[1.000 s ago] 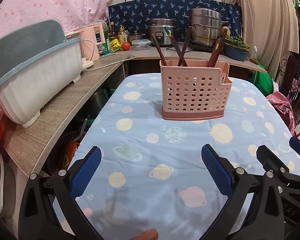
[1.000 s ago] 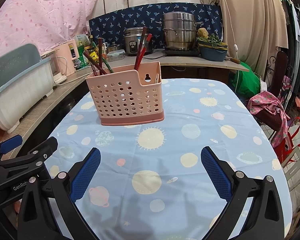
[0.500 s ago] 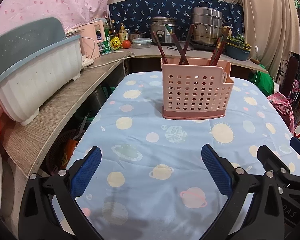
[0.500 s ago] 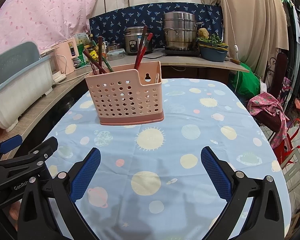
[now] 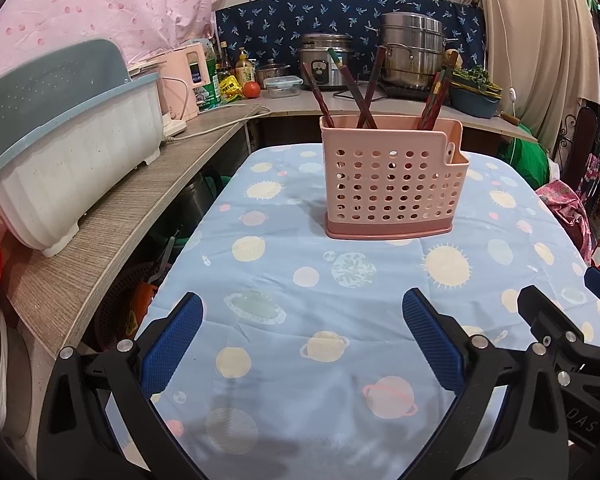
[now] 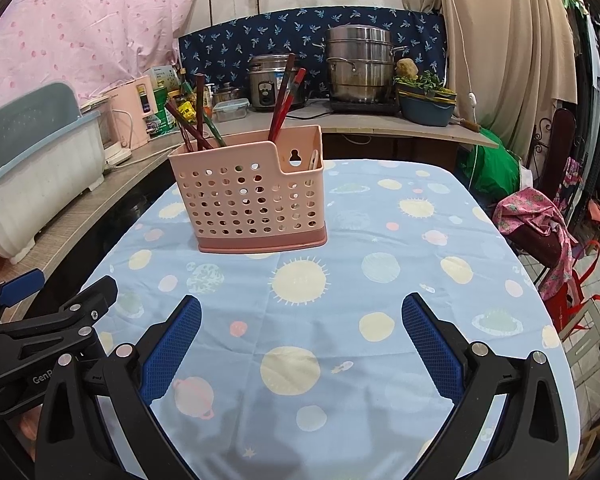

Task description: Organize utensils

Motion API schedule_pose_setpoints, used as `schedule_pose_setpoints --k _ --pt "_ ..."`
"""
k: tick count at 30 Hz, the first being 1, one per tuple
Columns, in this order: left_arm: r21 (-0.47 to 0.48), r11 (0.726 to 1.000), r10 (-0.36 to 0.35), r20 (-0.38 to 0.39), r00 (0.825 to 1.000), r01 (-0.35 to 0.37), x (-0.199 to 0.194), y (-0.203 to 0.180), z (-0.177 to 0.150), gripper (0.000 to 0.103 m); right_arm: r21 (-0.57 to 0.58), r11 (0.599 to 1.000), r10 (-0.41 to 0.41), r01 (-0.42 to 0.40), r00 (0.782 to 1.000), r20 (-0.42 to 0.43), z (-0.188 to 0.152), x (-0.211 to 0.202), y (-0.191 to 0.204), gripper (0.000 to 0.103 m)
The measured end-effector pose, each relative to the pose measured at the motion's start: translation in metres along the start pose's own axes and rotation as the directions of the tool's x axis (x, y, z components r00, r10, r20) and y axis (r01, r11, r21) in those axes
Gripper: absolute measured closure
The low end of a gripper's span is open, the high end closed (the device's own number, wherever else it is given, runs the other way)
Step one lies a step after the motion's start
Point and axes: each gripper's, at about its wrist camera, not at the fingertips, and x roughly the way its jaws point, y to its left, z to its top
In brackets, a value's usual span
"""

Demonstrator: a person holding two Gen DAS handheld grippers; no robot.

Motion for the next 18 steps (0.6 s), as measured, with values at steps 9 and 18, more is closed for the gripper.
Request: schedule_pose_setpoints --k 9,18 --pt "0.014 1.000 0.010 0.014 1.000 -0.010 0.0018 -0.0009 0.0022 0.008 -0.001 1.000 -0.002 0.002 1.000 0.001 0.0009 0.0000 0.0007 0.006" --pt "0.015 1.000 0.017 0.018 1.000 -0.017 0.0031 -0.0047 0.0042 0.007 -0.016 1.000 -0.017 0.017 1.000 0.006 0.0053 0.0016 0.0022 0.006"
